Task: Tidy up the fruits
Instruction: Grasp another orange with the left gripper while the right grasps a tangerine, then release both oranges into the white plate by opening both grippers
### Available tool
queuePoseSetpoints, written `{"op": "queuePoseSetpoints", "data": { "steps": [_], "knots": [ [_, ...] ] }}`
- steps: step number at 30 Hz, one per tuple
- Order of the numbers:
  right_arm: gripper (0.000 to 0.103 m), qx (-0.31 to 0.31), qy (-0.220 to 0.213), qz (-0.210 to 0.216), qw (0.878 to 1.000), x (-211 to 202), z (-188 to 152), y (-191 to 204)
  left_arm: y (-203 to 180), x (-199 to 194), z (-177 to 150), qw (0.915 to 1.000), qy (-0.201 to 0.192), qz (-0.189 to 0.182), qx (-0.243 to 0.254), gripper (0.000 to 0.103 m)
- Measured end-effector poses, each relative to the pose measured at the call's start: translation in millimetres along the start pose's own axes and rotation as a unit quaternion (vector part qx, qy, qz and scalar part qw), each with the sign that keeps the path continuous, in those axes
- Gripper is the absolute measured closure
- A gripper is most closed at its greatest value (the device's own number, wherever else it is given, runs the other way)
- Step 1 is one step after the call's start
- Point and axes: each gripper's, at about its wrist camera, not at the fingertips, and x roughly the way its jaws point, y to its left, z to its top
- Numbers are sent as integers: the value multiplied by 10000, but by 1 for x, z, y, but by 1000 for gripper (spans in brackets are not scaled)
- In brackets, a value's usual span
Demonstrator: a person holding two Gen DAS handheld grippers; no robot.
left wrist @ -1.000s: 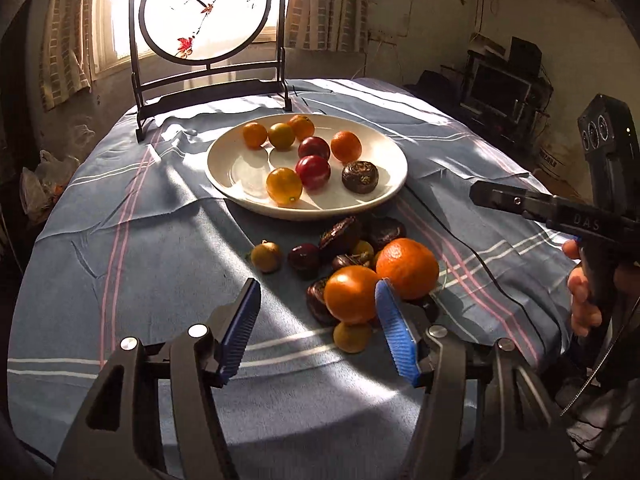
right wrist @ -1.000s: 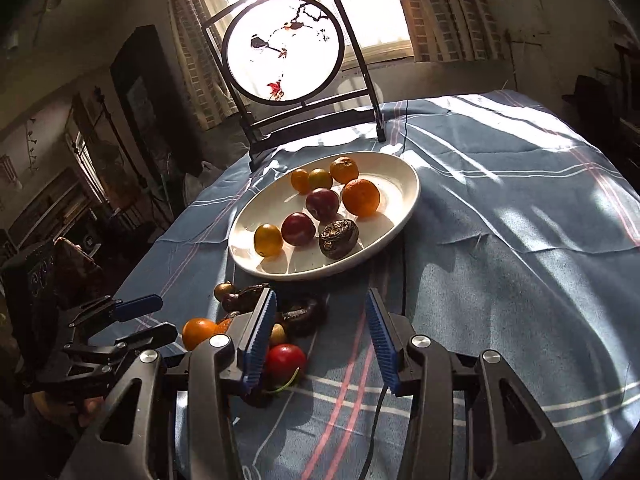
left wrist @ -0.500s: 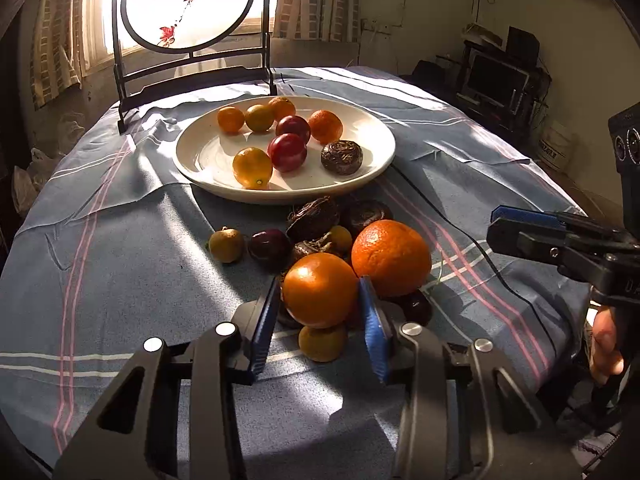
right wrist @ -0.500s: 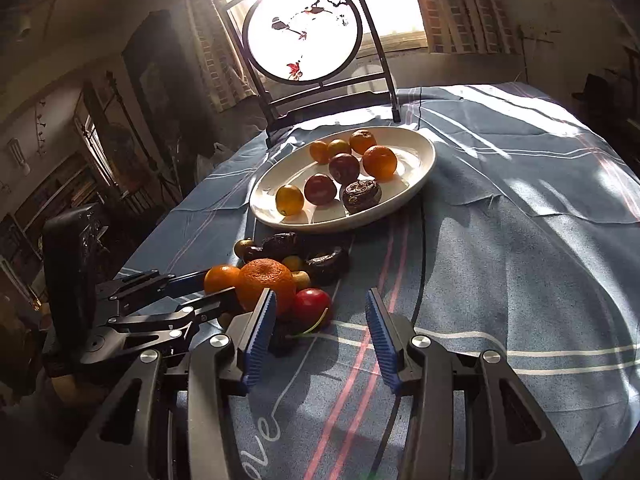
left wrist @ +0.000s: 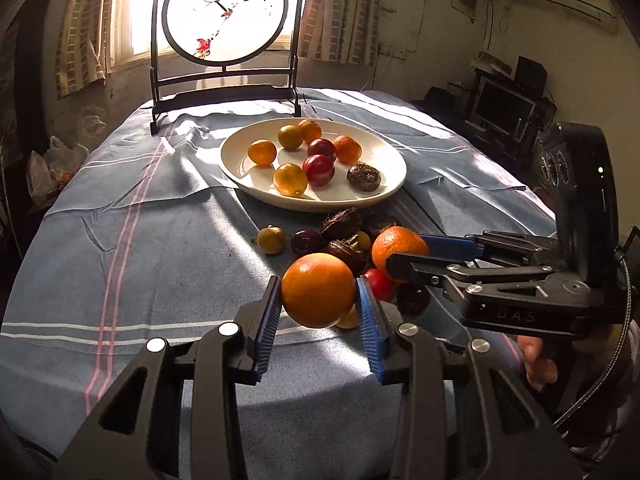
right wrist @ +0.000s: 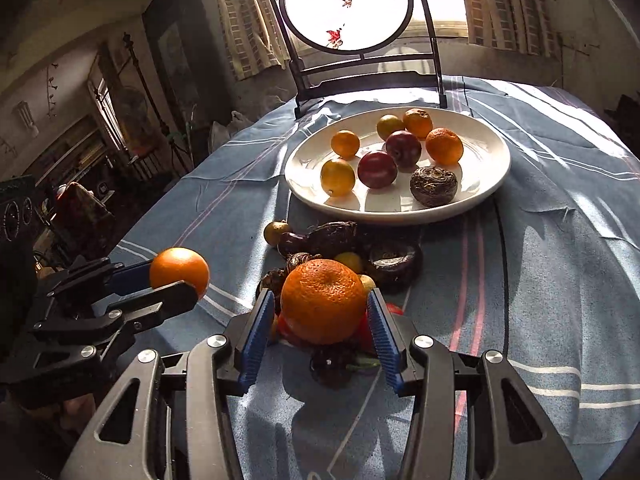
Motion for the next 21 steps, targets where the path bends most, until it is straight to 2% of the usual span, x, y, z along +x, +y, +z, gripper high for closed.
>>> {"op": "queuePoseSetpoints", "data": {
  "steps": [5, 8, 11, 17, 21],
  "knots": [
    [59, 114, -130, -119, 9998, -6, -2, -2, 3, 2, -2, 10000, 10, -37, -60, 67],
    [60, 250, -393, -43, 9989, -25, 0, -12, 5, 4, -1, 9999, 8, -60, -97, 67],
    [59, 322, -617, -142, 9975, -42, 10, -29, 7, 8, 6, 9999, 15, -102, -112, 67],
    [59, 584, -749, -459, 9944, -45, 50, -76, 16, 38, 51, 9998, 87, -120, -117, 67],
    [59, 608, -629, -558, 9946, -24, 78, -93, 13, 71, 87, 9999, 62, 124, 65, 67]
  ]
}}
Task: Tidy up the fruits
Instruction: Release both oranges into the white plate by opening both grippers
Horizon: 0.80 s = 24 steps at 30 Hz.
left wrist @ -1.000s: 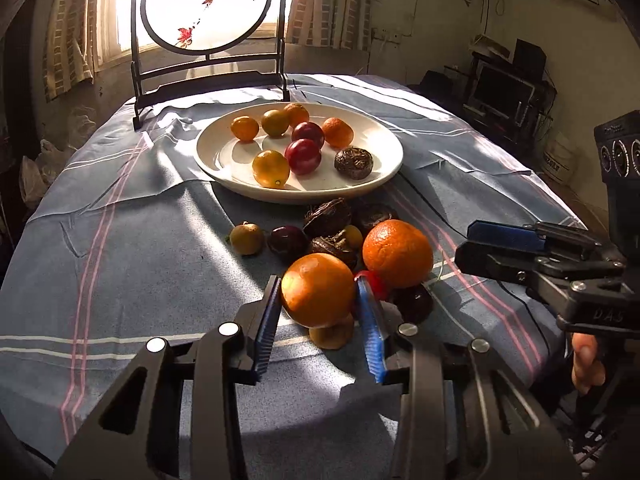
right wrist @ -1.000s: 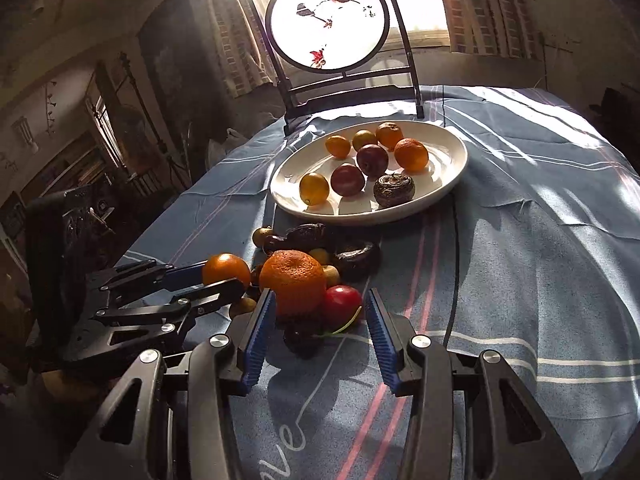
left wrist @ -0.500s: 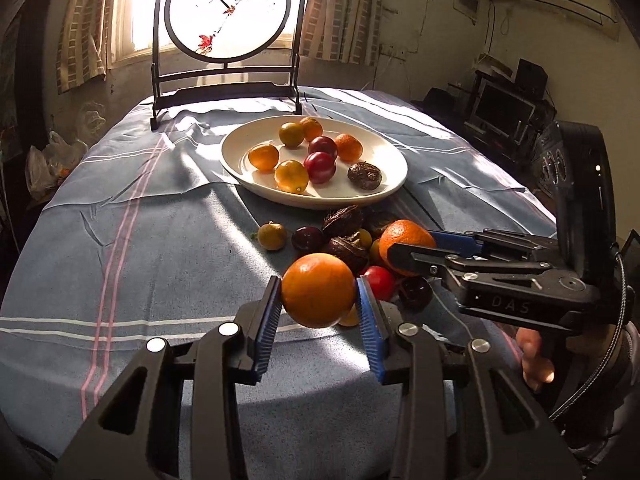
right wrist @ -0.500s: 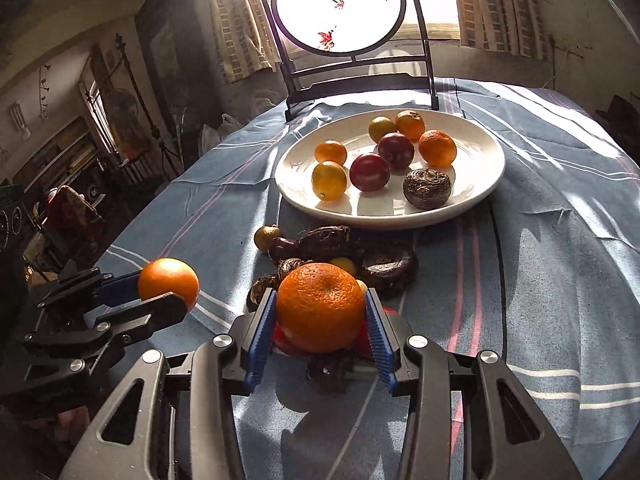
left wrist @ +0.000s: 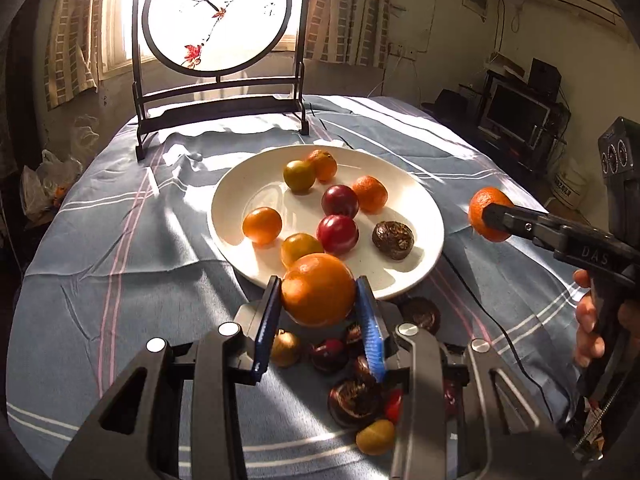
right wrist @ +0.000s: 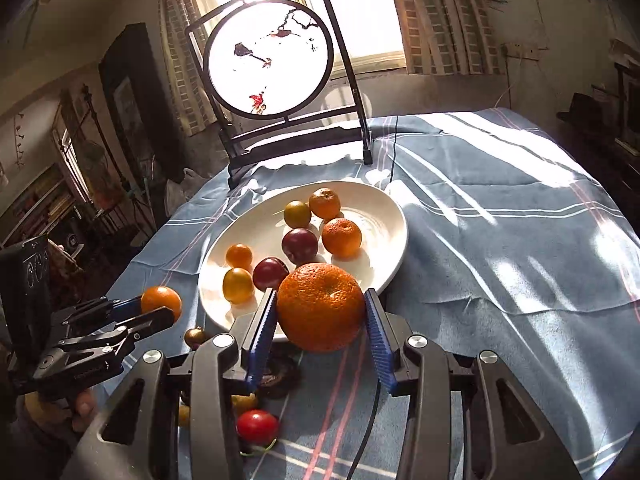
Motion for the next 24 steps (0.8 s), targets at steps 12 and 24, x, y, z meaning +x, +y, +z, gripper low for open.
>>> {"op": "queuePoseSetpoints", "data": {
  "steps": [12, 24],
  "knots": [
    [53, -147, -4, -162, 9998, 53, 36, 1, 9, 73, 60, 9991, 315, 184, -194, 47],
    [53, -275, 16, 90, 9996, -31, -43, 11, -5, -28, -26, 9995, 208, -109, 233, 35]
  ]
}}
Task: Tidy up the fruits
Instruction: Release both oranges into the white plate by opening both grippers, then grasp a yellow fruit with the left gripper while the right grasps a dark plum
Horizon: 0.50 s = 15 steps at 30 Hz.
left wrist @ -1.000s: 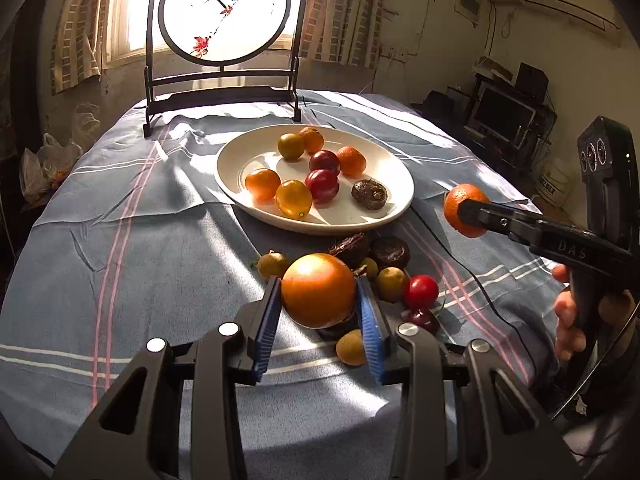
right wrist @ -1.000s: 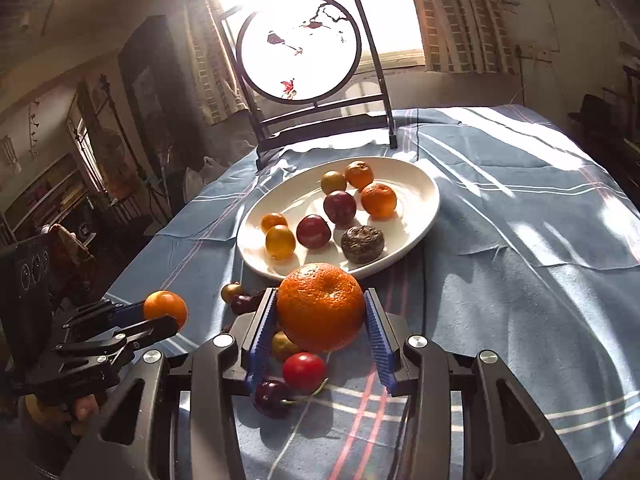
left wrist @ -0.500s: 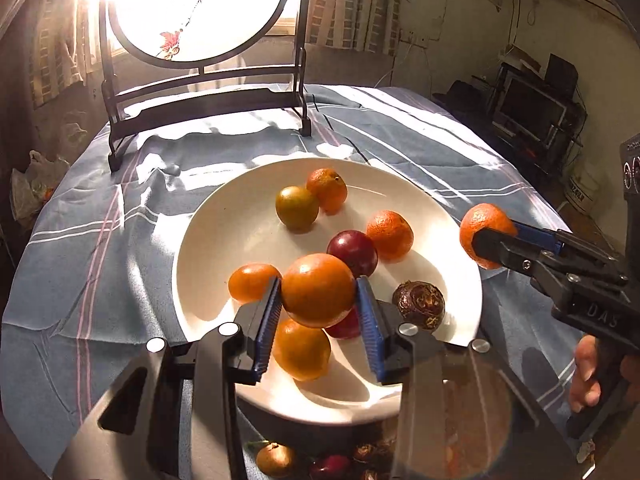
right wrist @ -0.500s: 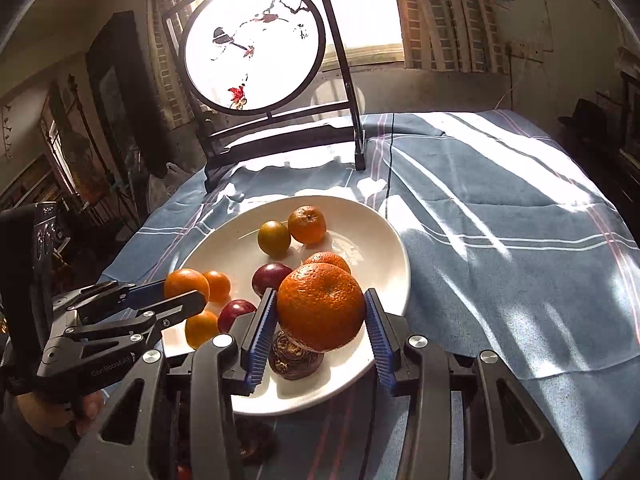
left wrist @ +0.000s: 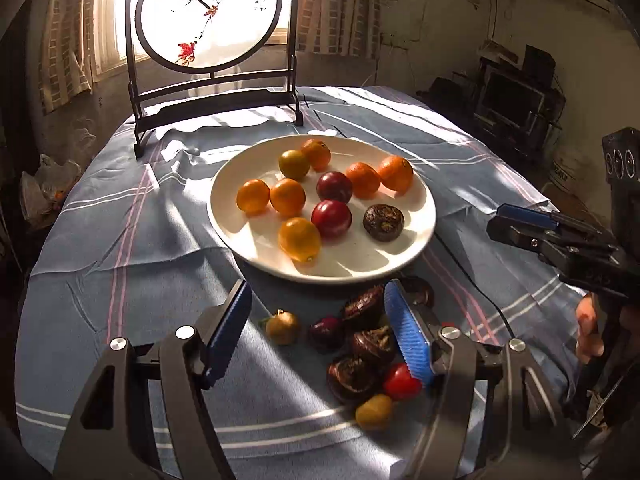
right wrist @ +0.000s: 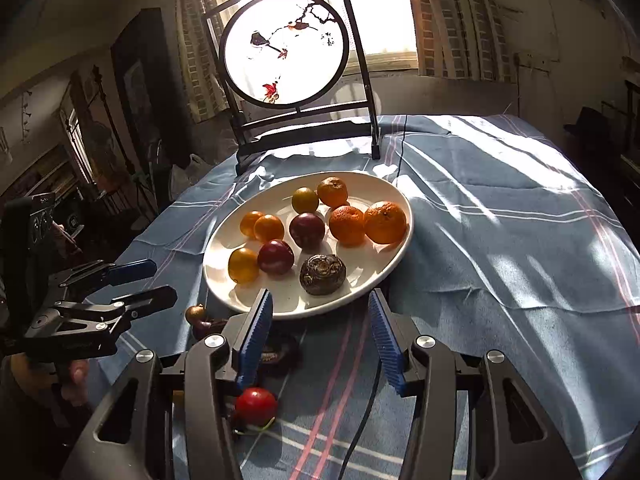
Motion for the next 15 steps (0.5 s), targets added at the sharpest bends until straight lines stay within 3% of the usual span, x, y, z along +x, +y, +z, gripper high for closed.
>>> {"op": "queuePoseSetpoints", "data": {
  "steps": [4, 7, 10, 15],
  "knots": [
    [53, 205, 48, 126, 9997, -16, -27, 1, -11, -15, -43, 9995, 133, -241, 173, 35],
    [53, 241, 111, 255, 9993, -20, -42, 9, -18, -14, -64, 9993, 223, -215, 217, 36],
    [53, 154, 230, 310, 9991, -20, -55, 19, -24, -5, -73, 9988, 401, -177, 239, 58],
    [53, 66, 395, 366, 9985, -19, -70, 30, -34, 11, -76, 9984, 481, -82, 281, 61]
  ]
}}
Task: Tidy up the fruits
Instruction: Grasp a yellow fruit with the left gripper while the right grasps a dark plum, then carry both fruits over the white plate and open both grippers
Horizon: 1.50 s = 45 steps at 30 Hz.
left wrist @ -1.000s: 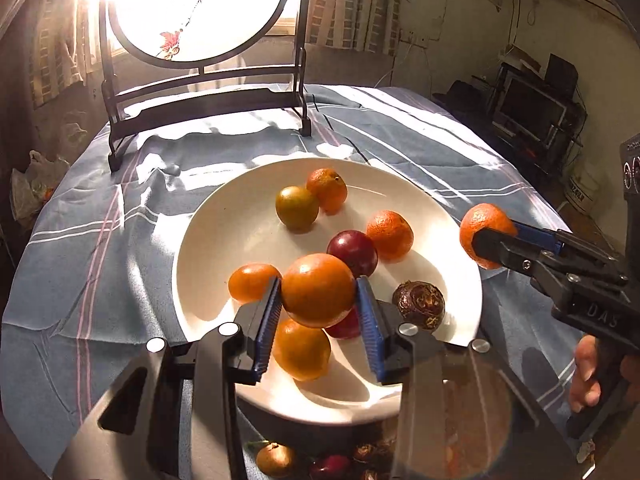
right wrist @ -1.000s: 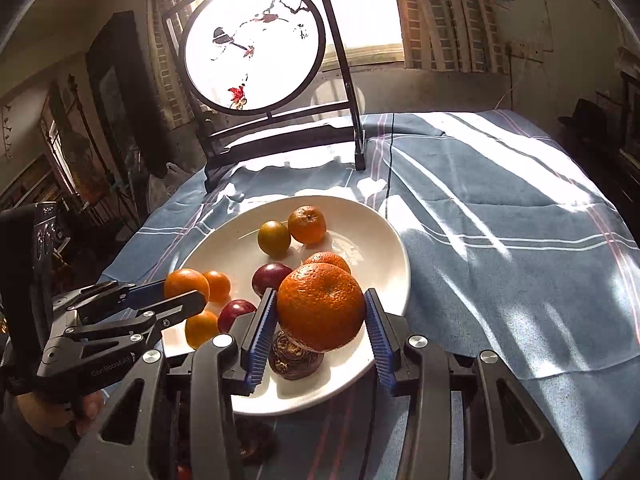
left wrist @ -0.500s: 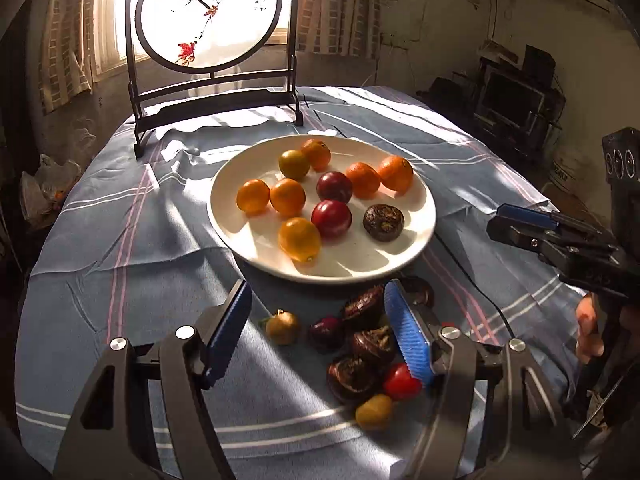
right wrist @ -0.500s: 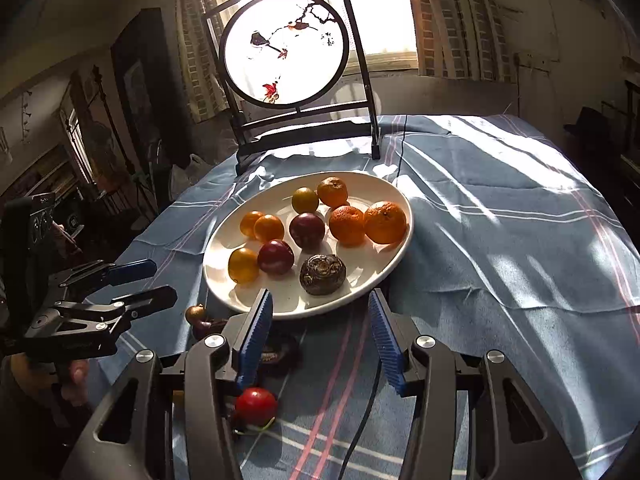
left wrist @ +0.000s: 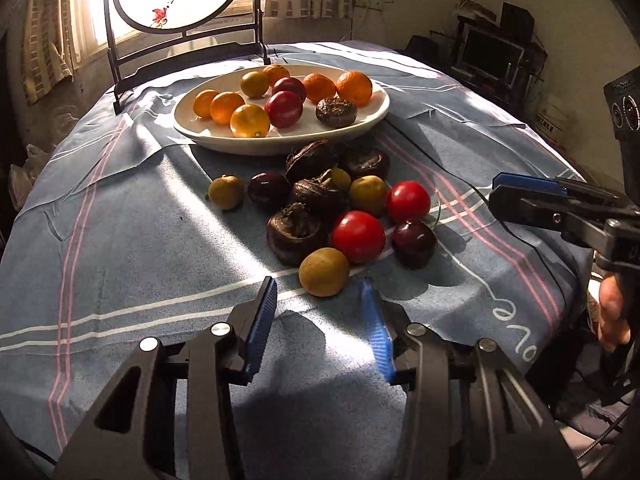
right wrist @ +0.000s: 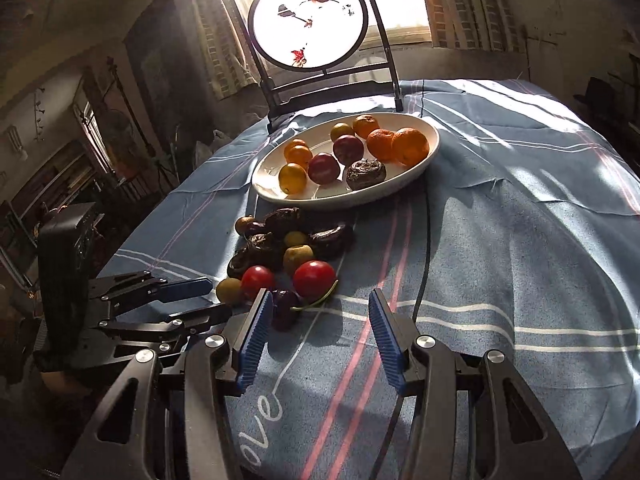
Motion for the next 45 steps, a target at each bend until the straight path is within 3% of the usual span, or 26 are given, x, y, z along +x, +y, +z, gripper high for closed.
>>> {"op": "queuePoseSetpoints", "data": {
  "steps": [3, 4, 5, 15, 18, 23, 27, 32, 39, 45],
  "knots": [
    [53, -33, 44, 5, 10000, 0, -4, 3, -1, 7, 3, 10000, -10, -10, -44, 65],
    [53, -60, 64, 0, 10000, 0, -5, 4, -1, 9, 3, 10000, -25, 7, -60, 75],
    [53, -90, 94, -7, 9999, 1, -6, 5, -1, 9, 4, 9999, -53, 23, -90, 77],
    [54, -306, 481, 90, 9983, 36, -10, 28, 0, -32, -2, 9987, -467, -37, -224, 77],
    [61, -222, 580, 114, 9980, 49, -8, 33, 3, -36, -4, 9985, -475, -47, -266, 77],
    [78, -197, 568, -63, 9982, 58, -3, 36, 4, -33, -7, 9986, -441, -62, -296, 77],
    [78, -189, 440, -29, 9988, 47, -4, 35, 6, -33, -8, 9984, -459, -66, -313, 77],
    [78, -40, -30, 116, 9999, 13, 6, 21, 11, -41, -5, 9975, -572, -115, -392, 77],
    [78, 150, -415, -15, 9990, 1, 67, -12, 21, -33, 44, 9969, -698, -102, -357, 77],
    [78, 78, -383, -199, 9990, 40, 122, -24, 36, 3, 110, 9961, -739, 161, -457, 77]
  ]
}}
